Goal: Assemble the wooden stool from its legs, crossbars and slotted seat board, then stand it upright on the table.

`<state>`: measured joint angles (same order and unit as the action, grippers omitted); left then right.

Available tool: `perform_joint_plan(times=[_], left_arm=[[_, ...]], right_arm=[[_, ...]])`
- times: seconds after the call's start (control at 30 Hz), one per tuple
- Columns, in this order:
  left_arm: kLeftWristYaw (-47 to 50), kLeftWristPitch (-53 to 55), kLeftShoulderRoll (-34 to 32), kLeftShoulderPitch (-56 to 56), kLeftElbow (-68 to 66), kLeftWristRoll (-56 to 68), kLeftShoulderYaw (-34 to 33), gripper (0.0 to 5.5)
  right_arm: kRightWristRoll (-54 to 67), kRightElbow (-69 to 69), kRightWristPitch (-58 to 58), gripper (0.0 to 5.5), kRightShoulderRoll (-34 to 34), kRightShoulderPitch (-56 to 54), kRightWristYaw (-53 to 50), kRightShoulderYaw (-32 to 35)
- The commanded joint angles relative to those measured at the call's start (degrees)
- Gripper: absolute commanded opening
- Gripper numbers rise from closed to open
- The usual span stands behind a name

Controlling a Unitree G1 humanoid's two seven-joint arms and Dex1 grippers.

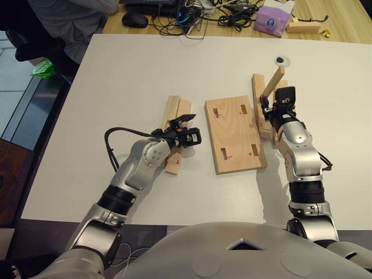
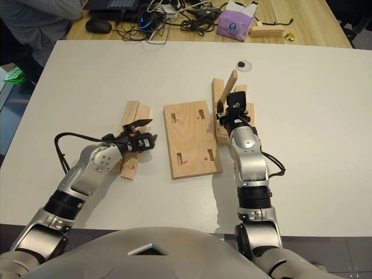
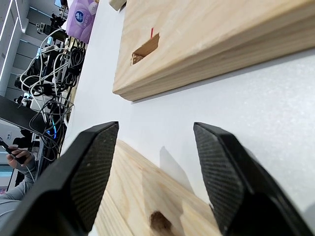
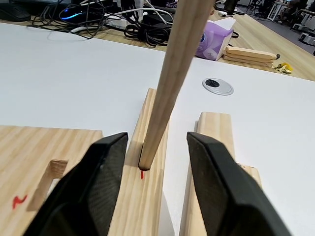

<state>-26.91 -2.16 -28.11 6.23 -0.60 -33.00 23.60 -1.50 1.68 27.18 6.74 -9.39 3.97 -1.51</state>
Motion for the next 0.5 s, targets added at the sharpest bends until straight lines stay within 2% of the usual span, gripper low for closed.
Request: perform_joint_plan(times=[0.03, 0.5], left_arm=[[-0.8, 0.7, 0.2, -1.5, -0.7, 0.2, 1.0, 2.81], [-1.3, 1.8, 1.0, -1.2, -0.4, 0.6, 1.0, 2.81]], right_arm=[[-0.3, -1.1, -0.6, 2.23, 1.1, -0.8, 0.5, 0.5], [1.1, -10.3, -5.8, 2.23, 1.8, -6.2, 2.6, 2.2]])
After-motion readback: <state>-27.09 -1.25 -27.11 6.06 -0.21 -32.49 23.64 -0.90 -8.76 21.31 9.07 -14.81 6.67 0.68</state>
